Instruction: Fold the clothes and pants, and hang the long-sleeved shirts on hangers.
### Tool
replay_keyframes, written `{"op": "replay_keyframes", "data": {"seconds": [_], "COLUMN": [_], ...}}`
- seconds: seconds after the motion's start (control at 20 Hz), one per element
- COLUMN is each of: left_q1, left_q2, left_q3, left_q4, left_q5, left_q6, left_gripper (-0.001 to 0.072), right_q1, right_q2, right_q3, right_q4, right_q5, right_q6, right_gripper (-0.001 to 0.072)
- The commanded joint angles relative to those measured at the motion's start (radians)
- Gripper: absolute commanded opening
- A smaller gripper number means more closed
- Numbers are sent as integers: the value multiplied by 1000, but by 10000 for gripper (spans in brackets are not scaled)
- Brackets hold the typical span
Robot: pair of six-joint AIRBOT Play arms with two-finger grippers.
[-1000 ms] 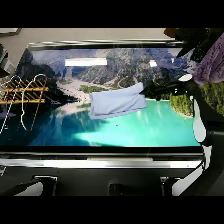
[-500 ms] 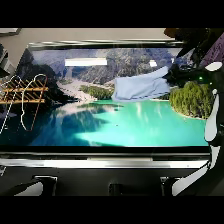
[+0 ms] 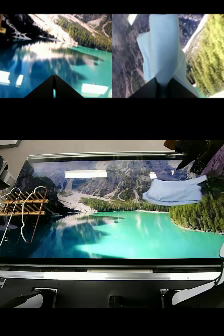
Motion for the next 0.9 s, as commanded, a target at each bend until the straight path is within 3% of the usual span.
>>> {"op": "replay_keyframes", "data": {"seconds": [0.0,0.2,0.5,0.85], "left_q1": [1,1,1,0], "left_q2": [0,0,0,0], "left_q3": [0,0,0,-40], "left_q4": [0,0,0,0], "left_q5": [0,-1,-4,-5], "left_q6": [0,0,0,0], "left_gripper": [15,14,15,15], "right_q1": [-84,-156,-171,-171], "right_q2": [55,112,122,154], "right_q3": [3,3,0,-143], "right_q4": [-87,-281,-744,-932], "right_q5": [2,117,433,513], "right_q6": [116,218,232,195], "right_gripper": [37,37,36,35]}}
